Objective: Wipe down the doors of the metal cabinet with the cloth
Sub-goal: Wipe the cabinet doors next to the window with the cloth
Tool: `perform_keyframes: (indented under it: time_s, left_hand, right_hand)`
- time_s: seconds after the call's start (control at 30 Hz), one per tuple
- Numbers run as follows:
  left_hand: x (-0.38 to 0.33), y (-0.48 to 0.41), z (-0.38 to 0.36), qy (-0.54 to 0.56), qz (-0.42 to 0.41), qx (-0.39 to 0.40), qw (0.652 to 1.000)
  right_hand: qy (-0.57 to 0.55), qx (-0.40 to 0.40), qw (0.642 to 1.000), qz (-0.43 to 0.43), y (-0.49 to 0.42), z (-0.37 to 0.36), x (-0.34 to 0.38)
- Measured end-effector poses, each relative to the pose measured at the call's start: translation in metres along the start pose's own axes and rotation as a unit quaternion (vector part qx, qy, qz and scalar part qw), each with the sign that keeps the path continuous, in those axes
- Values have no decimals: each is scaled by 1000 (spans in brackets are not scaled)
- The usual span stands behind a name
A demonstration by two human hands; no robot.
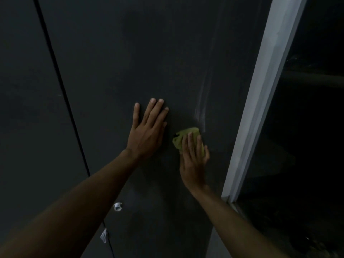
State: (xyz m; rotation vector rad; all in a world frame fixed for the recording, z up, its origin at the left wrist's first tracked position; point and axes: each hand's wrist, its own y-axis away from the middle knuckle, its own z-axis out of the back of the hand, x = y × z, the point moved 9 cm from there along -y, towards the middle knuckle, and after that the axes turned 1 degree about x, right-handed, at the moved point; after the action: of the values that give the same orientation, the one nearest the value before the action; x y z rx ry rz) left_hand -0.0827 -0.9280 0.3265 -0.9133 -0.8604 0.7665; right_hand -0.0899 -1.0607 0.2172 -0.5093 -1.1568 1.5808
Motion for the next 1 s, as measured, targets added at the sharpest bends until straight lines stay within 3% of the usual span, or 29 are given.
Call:
perform_keyframes:
  time_s: [0.1,0.33,0.57,1.0]
  left_hand:
    - [1,-6,1,-5,-2,-1,1000]
    - [-1,-12,1,-35,3,-33,999]
    - [-1,-14,3,-65,-5,-38,997]
    - [5,-42,8,-67,-63,-63,994]
  right_hand:
    - [15,7,1000,16,13,-3,-2]
    - [28,-33,998,50,-56,18,1]
    - [27,-55,996,64,-47,19,-1]
    - [29,-121,990,73,-88,40,23]
